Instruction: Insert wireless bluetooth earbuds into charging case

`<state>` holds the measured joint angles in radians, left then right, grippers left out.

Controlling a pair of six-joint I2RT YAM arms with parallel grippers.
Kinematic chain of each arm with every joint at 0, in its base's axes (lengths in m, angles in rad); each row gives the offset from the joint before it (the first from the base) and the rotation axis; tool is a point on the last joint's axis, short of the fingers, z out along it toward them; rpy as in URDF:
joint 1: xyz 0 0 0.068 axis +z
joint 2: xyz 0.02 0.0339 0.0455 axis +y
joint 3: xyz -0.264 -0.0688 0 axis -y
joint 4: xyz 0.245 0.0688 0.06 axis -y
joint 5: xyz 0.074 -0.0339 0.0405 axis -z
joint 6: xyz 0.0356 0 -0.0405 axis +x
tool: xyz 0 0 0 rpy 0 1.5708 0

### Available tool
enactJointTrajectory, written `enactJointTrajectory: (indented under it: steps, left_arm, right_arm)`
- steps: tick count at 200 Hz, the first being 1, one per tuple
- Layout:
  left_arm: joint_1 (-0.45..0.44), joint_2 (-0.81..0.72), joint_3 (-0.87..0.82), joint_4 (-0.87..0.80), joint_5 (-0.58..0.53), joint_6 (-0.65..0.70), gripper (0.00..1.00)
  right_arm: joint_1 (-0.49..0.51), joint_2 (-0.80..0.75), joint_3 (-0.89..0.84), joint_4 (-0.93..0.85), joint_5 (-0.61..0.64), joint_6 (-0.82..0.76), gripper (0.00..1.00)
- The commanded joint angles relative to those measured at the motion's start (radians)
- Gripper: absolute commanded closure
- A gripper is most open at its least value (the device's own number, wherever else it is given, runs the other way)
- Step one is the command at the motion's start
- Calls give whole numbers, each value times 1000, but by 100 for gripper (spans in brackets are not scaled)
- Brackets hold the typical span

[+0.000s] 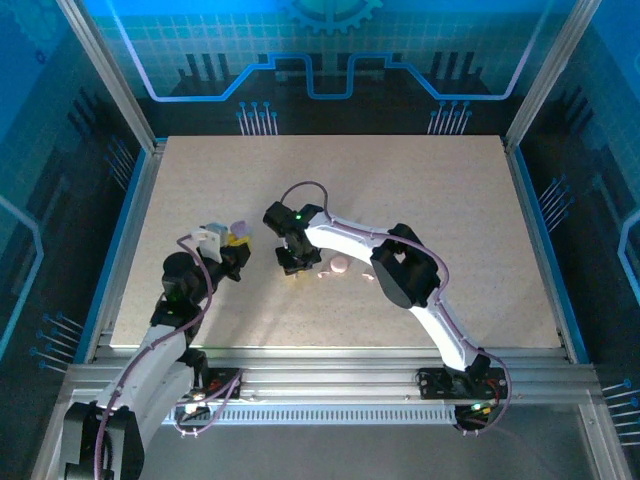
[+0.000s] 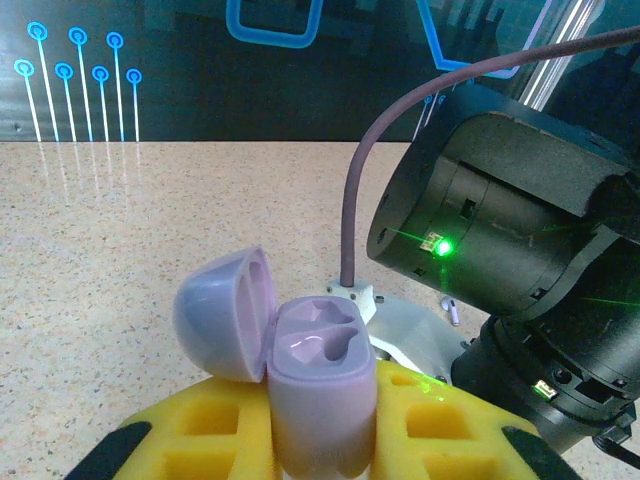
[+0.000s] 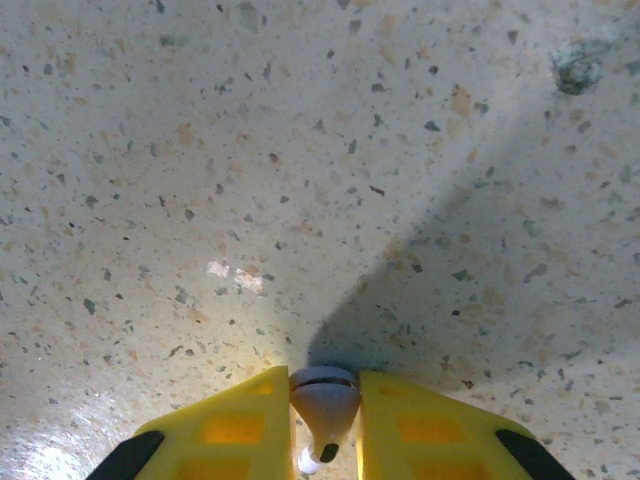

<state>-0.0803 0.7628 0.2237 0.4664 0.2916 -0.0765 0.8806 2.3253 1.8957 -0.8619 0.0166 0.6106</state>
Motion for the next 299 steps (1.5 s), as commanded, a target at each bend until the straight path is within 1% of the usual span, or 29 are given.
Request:
enactJointTrajectory:
  steps: [1,64,103,138,157,182,200,228,260,282,299]
  left_arm:
    - [8,-10,24,-2,-2,12,88]
    - [-6,59,35,53,49,-18,88]
    - [-72,126,59,100,56,-1,89]
    - [-148,231,70,222,86,9,88]
    - [-174,288,91,263,117,15,88]
    - [-194,340,122,283,124,21,88]
    - [-207,364,140,287,141,32,88]
    - [-226,383,154,302,184,68,88]
    - [-239,389,164,316,224,91,88]
    - [-240,389,167,316,230,101,88]
    - [-242,388,169,318,236,104,88]
  right_arm:
    - [12,-26,-47,61,33,11,81]
    - [5,-185,-163,135,67,29,81]
    - [-15,-324,-259,186,93,38,81]
    - [-37,-461,-327,220,118,28,81]
    - [-44,-531,-358,240,142,19,81]
    - [-53,-600,-374,243,157,2,81]
    - [-56,-645,-390,265,150,-18,81]
    - [-56,-707,-435,355,116,-55,81]
    - [-56,-739,-450,405,101,-112,82]
    - [-56,-754,-460,436,78,-149,83]
    - [-53,-772,-489,493,52,-161,83]
